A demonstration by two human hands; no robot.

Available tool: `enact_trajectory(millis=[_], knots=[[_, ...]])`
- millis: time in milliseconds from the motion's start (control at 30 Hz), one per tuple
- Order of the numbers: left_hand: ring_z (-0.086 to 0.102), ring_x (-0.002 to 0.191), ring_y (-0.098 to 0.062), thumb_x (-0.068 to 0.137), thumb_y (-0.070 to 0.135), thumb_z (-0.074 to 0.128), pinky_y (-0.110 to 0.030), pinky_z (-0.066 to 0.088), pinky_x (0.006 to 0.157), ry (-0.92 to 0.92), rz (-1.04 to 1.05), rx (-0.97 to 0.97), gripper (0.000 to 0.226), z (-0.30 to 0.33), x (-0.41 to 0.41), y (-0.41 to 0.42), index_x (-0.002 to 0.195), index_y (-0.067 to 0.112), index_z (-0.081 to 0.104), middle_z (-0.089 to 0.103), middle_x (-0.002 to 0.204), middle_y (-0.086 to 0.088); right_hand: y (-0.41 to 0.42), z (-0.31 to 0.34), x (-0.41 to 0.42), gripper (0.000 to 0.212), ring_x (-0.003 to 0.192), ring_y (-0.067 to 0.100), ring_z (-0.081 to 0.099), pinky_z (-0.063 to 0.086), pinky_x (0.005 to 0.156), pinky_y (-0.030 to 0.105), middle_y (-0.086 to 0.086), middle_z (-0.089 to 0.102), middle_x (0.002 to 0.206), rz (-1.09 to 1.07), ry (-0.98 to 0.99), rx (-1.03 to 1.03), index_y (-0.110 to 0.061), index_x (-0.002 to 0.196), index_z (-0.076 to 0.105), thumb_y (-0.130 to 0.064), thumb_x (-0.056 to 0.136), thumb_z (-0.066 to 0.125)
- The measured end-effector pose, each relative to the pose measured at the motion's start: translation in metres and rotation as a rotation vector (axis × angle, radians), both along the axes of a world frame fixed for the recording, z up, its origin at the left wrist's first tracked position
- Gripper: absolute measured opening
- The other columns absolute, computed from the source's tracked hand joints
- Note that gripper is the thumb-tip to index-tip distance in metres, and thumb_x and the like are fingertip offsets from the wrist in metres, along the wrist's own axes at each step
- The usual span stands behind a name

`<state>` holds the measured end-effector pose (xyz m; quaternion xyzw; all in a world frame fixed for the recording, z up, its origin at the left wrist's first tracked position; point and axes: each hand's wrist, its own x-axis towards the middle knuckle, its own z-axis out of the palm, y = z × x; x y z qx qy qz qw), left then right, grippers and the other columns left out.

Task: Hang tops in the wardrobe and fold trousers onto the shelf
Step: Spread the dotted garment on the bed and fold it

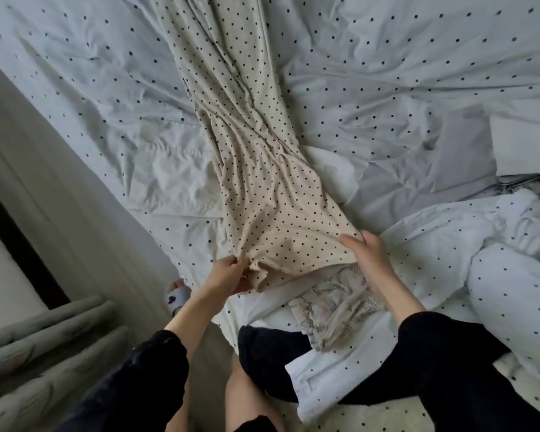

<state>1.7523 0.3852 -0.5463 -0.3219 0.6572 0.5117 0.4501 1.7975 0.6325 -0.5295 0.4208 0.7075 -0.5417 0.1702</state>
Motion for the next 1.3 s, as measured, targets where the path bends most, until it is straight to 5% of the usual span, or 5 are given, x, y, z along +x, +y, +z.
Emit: enact_trajectory(millis=[200, 500, 833, 1000, 1300], knots=[[0.06, 0.079, -0.019, 0.089, 0.018, 0.059, -0.024, 0.046, 0.064, 0.136, -0.345, -0.185, 0.009, -0.017, 0.036, 0.0, 0.08, 0.021, 0.059, 0.066, 0.083, -0.003, 0.008, -0.022, 0.014, 0.022, 0.072, 0.022, 0.051, 0.04, 0.063, 0.032, 0.027, 0.059, 0.081, 0.126, -0.107, 0.099, 0.007, 0.086, 0.058, -0.014, 0.088, 0.063], [0.049, 0.104, -0.026, 0.069, 0.063, 0.054, -0.048, 0.041, 0.096, 0.09, -0.212, -0.456, 0.036, -0.027, 0.027, 0.009, 0.06, 0.029, 0.063, 0.051, 0.107, -0.003, 0.0, -0.038, 0.008, 0.049, 0.052, 0.01, 0.028, 0.021, 0.049, 0.025, -0.001, 0.031, 0.057, 0.279, -0.061, 0.36, -0.013, 0.047, 0.027, -0.01, 0.085, 0.059], [0.058, 0.071, -0.019, 0.087, 0.02, 0.062, -0.019, 0.041, 0.053, 0.186, 0.002, -0.295, 0.018, -0.03, 0.039, -0.007, 0.086, 0.001, 0.06, 0.061, 0.077, -0.007, -0.013, -0.029, 0.013, 0.036, 0.054, 0.017, 0.035, 0.031, 0.056, 0.026, 0.007, 0.038, 0.054, 0.063, -0.135, 0.192, -0.001, 0.059, 0.049, -0.015, 0.089, 0.061], [0.058, 0.068, -0.016, 0.087, 0.019, 0.061, -0.018, 0.042, 0.052, 0.192, -0.141, -0.357, 0.014, -0.013, 0.049, -0.044, 0.085, 0.005, 0.055, 0.06, 0.081, -0.007, -0.025, -0.012, 0.042, 0.034, 0.104, 0.038, 0.059, 0.046, 0.091, 0.043, 0.024, 0.064, 0.108, 0.017, -0.308, 0.099, 0.017, 0.107, 0.06, -0.012, 0.089, 0.061], [0.048, 0.061, -0.01, 0.09, 0.015, 0.059, -0.016, 0.038, 0.047, 0.14, -0.362, -0.308, 0.011, -0.006, 0.05, -0.08, 0.084, 0.007, 0.053, 0.053, 0.072, -0.002, -0.038, -0.005, 0.061, 0.032, 0.073, 0.021, 0.049, 0.035, 0.067, 0.031, 0.018, 0.062, 0.083, -0.083, -0.358, 0.073, 0.016, 0.104, 0.061, -0.011, 0.087, 0.059]])
